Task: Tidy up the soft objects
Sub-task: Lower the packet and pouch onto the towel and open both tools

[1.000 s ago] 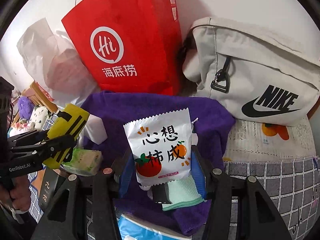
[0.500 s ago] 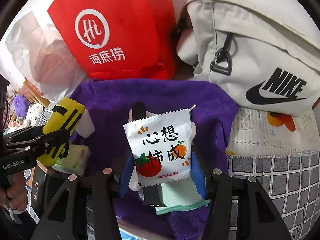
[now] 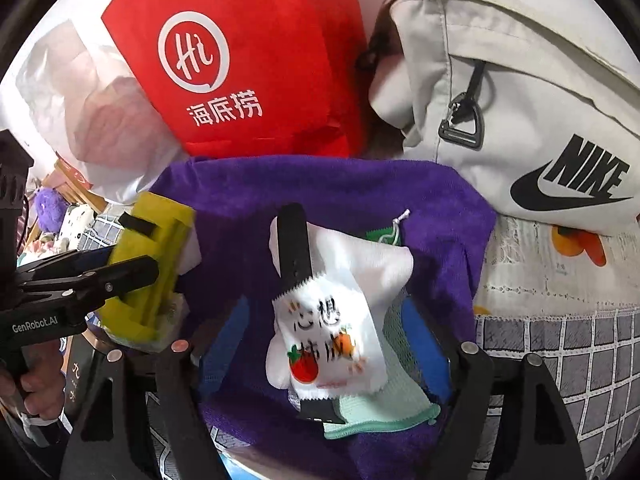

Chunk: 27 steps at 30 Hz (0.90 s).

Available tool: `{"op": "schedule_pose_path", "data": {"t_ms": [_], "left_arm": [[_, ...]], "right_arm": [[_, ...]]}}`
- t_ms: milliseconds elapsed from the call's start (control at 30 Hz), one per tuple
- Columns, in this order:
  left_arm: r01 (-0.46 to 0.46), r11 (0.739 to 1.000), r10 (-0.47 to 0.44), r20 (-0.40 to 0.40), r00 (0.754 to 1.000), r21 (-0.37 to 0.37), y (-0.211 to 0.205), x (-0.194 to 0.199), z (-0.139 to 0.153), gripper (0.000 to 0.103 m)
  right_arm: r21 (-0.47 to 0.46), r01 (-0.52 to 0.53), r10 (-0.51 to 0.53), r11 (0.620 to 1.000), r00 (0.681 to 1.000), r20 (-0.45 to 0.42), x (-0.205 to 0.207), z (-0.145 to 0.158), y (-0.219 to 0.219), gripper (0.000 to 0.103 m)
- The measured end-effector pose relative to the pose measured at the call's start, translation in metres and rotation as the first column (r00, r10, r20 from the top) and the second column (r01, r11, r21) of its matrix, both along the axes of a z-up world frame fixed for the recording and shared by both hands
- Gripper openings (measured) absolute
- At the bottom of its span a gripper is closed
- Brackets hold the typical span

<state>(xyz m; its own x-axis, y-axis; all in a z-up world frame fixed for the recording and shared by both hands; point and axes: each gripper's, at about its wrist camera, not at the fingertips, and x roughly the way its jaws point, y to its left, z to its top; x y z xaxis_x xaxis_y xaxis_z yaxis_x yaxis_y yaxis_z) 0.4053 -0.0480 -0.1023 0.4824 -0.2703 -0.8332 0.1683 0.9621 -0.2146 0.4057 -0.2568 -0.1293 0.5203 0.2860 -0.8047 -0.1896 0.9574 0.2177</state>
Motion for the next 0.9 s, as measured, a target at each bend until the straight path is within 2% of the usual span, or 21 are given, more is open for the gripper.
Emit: {"op": "schedule_pose_path", "data": {"t_ms": [267,500,900], "left_arm": [[-0.007,1.000,0.007,0.021,1.000,0.016,0.001,-0.008,0.008,0.074],[-0.014,0.998,0.011,0.056,0.998,0.059,0.001,-0.025,0.026,0.074],[-0.034,0.996,0.022,0.135,0.991,0.081,0.005,-0.092,0.068,0.074]], "right_arm": [[0.010,0.000,0.000,1.000,1.000,0.019,-0.007,0.009,0.001,0.078],[0.001,0.030,-0.030,1.000,0.998,0.058,-0.021,0.032,0.001,0.078],[0.009,0.068,-0.069,0.998,0.992,0.104,-0.084,0.081,-0.003,0.078]]}}
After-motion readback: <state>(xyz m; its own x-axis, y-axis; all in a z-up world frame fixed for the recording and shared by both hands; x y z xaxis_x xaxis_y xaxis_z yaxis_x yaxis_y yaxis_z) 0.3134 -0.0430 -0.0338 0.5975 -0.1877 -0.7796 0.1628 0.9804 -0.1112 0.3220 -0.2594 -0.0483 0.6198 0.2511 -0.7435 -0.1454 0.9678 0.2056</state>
